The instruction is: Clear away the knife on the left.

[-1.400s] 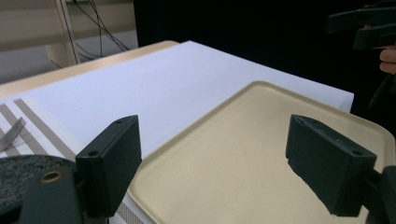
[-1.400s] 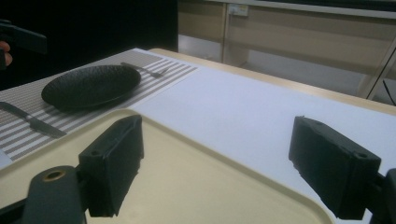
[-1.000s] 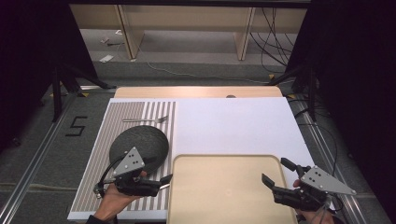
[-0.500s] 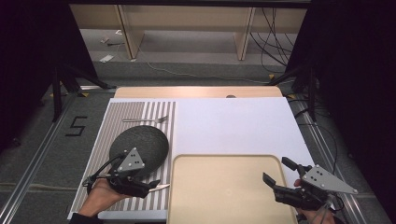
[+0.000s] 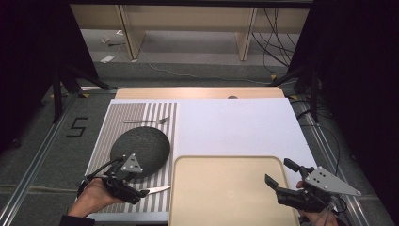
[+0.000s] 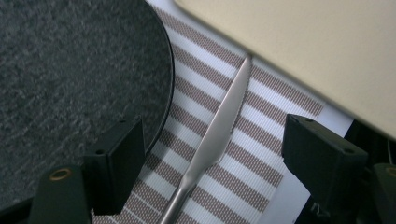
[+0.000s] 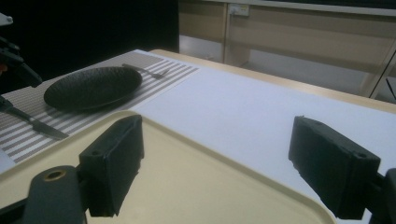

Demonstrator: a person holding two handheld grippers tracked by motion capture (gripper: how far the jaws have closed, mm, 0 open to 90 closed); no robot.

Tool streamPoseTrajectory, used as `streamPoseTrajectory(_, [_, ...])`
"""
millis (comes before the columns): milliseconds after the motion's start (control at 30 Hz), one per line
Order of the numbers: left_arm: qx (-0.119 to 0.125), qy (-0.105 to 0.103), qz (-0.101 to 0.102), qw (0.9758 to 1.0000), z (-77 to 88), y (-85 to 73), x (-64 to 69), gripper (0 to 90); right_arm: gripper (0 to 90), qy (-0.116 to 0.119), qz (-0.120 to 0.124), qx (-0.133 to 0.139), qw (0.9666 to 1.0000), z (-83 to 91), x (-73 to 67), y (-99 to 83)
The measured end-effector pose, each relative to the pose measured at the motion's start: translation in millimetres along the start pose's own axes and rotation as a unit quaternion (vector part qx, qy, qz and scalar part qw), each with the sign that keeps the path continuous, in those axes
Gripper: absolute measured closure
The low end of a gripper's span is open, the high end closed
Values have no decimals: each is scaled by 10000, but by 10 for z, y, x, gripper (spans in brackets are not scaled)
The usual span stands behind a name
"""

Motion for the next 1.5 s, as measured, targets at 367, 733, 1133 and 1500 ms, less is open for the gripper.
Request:
streamPoseTrajectory(367, [-552, -115, -5, 9984, -68, -151, -26, 231, 189, 17, -6, -10, 10000, 0, -4, -2])
streamPoseTrajectory(733, [-957, -72, 91, 9953, -109, -277, -120, 259, 192, 13, -6, -14, 10000, -3, 0, 0])
streamPoseTrajectory(1133, [-1236, -36, 172, 9922, -199, -388, -215, 281, 193, 17, -14, -22, 10000, 1, 3, 1])
streamPoseTrajectory(1500, [-1441, 40, 222, 9893, -291, -432, -290, 373, 193, 24, -1, -14, 10000, -3, 0, 2])
Point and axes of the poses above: each handheld gripper's, and its own axes: z roughly backward along the jaws, y roughly out of its top, x roughly to its right, the point moved 6 cm from there along -z, roughly forward along the jaws, and after that the axes turned 5 degrees about x, right-handed, at the moved point
